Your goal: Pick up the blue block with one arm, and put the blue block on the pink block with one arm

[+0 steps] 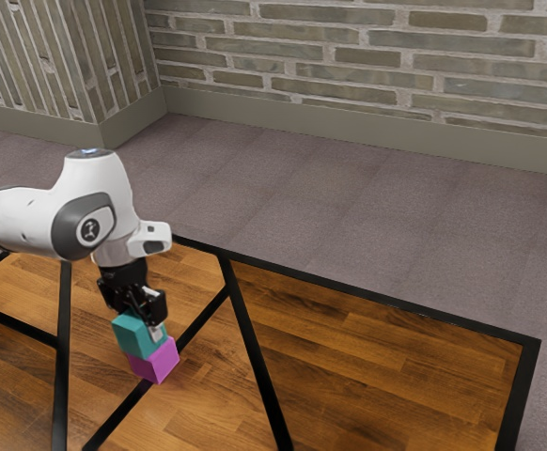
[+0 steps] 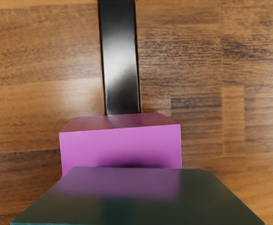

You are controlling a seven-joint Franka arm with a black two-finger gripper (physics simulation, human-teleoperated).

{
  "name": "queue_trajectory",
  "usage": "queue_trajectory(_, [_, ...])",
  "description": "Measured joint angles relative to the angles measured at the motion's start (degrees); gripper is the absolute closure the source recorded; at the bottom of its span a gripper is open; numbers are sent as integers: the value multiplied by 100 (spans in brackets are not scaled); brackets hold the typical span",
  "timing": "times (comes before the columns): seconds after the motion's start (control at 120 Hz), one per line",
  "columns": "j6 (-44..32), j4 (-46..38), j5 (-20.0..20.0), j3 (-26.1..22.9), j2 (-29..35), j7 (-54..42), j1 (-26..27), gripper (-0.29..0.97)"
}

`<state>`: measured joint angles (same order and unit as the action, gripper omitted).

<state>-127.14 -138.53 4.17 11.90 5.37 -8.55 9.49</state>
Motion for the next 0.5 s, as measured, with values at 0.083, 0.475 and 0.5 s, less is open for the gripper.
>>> queue_trajectory(0.083, [-35,75,3,18,-105,-86,-53,30])
queue_trajectory(0.475, [-75,86,72,14,-125,-379,-107,30])
queue_trajectory(0.5, [-69,80,89,14,-113,-390,-105,30])
